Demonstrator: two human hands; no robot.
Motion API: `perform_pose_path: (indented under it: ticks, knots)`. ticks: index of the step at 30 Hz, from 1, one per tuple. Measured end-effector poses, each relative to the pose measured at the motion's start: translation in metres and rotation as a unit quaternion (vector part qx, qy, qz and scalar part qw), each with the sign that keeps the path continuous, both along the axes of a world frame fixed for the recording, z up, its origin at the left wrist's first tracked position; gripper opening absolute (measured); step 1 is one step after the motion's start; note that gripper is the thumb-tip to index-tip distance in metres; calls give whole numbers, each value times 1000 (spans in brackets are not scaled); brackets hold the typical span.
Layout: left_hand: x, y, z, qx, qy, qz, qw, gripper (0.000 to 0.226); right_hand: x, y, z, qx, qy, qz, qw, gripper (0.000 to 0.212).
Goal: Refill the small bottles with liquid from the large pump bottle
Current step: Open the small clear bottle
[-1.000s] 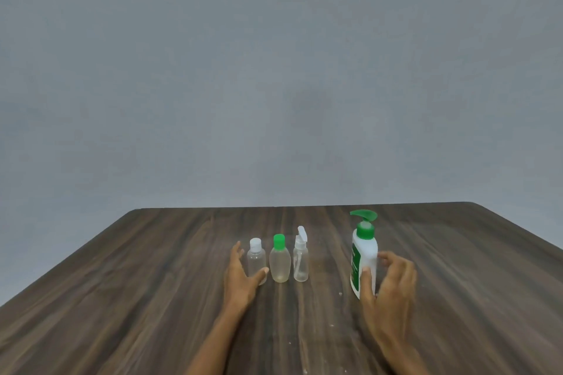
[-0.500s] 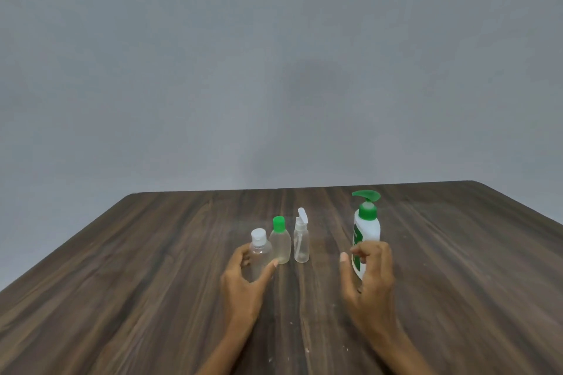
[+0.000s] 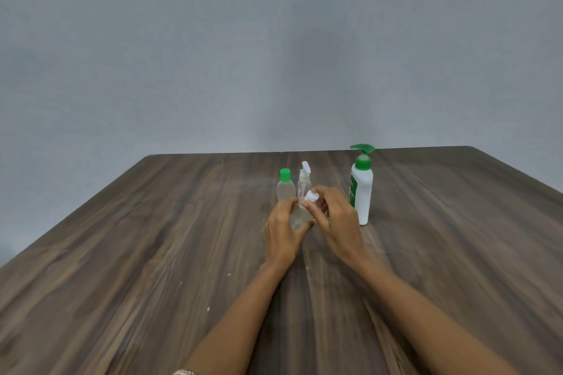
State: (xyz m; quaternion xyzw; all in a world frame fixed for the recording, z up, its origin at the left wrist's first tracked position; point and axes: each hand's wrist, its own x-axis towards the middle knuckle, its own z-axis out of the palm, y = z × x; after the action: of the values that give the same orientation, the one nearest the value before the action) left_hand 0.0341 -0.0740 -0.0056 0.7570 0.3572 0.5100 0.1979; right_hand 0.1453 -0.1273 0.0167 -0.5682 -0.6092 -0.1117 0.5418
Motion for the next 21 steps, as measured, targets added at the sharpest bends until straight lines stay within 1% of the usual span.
perform_pose_path:
  ticks: [2,4,6,10,13,15,17,19,20,21]
  knots:
    - [1,-1,2,15,13,14,1000,45,2,1,4,-20,-19,-10,1000,41]
    - [2,-2,4,29,27,19,999,45,6,2,9,-48,-33,-12,998,31]
    - [2,-2,6,36,39,9,999,47,10,3,13,-77,-34,-1,996,19]
    - [-1,-4,11,23,58,-18,998,49,15,1,18,-104,-41,15,994,14]
    - [-4,-2,9,1,78,-54,995,52,20,-6,20,-121,-111,42,985,10]
    - [-9,0,7,-13,96,-69,993,54,25,-10,19,-143,-138,65,978,8]
    - [-14,3,4,-14,106,-72,992,51,28,-10,21,-179,-142,95,969,16]
    - [-16,4,3,-9,97,-68,993,49,26,-13,28,-220,-109,113,963,30]
    - [-17,3,3,-7,92,-64,994,48,24,-13,32,-234,-80,105,963,40]
    - [-17,3,4,-10,90,-61,994,49,22,-14,36,-245,-61,82,964,47]
